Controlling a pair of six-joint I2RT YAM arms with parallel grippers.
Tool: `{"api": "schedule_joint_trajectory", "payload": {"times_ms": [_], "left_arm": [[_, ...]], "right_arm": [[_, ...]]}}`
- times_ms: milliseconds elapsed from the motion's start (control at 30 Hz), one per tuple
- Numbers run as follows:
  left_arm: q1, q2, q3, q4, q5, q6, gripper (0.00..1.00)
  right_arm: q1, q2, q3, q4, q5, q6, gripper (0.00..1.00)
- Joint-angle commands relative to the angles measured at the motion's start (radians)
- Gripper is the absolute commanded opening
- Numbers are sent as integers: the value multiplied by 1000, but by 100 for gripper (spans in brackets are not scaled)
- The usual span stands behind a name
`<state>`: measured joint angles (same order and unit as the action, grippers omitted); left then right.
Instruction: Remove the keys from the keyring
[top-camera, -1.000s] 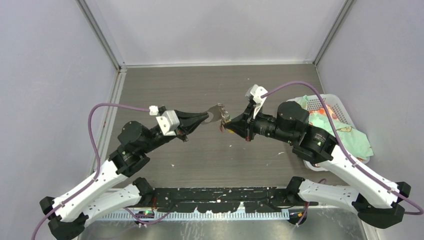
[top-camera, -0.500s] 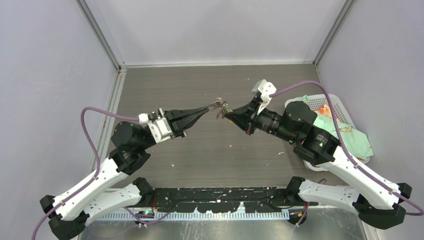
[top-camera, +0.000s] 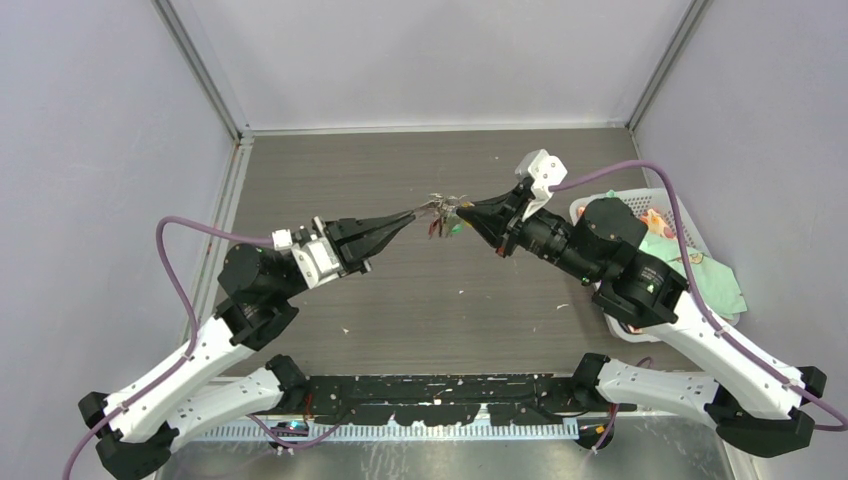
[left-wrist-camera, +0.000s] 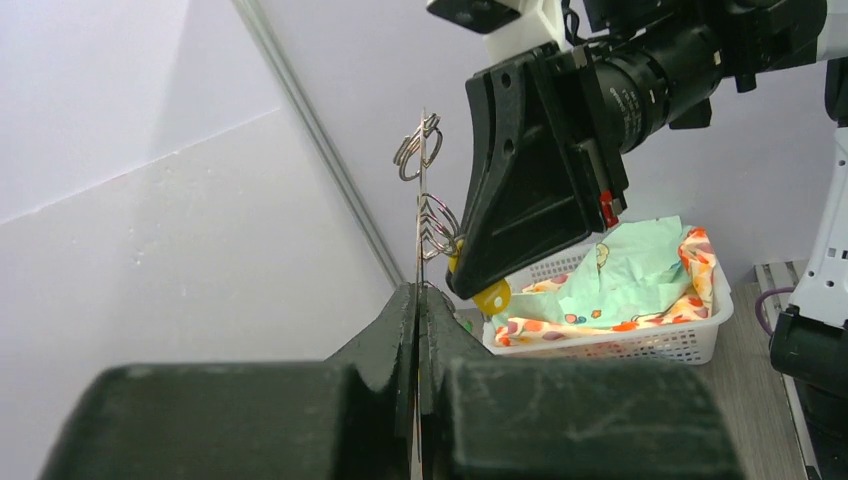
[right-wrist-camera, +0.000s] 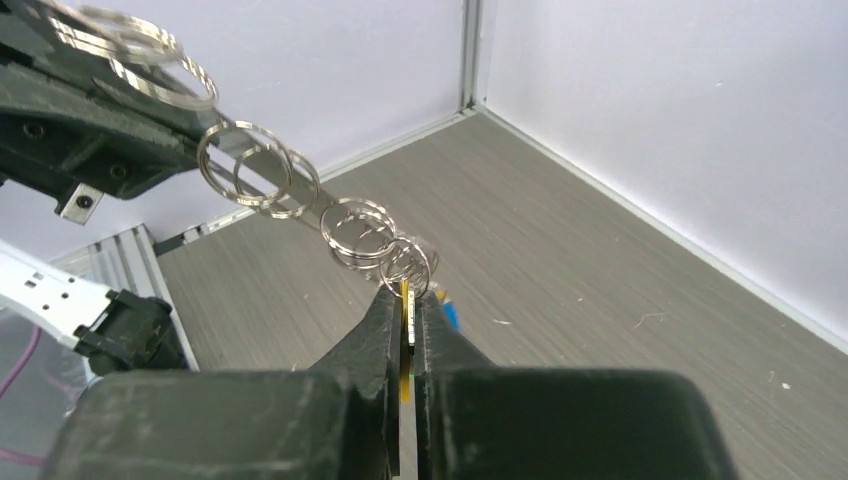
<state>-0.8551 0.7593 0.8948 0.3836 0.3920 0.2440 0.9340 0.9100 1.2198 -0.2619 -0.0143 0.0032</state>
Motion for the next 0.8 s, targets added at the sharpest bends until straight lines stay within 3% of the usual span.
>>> {"api": "schedule_joint_trajectory", "payload": {"times_ms": [0, 133, 267, 367, 600, 767], "left_arm": [[-1, -27, -3, 72, -26, 43, 0], [-1, -8, 43, 32, -1, 105, 1], [-1, -7, 101, -47, 44, 193, 0], [-1, -5, 144, -117, 70, 254, 1], [-1, 11, 257, -325, 63, 400, 0], [-1, 22, 269, -354, 13, 461, 0]], "right_arm": [[2, -1, 54, 39, 61, -62, 1], [3, 28, 103, -10, -146, -74, 1], [3, 39, 130, -31, -43, -107, 1], [3, 41, 150, -71, -97, -126, 1], [2, 7, 146, -67, -31, -150, 1], [3, -7, 146, -43, -81, -140, 1]]}}
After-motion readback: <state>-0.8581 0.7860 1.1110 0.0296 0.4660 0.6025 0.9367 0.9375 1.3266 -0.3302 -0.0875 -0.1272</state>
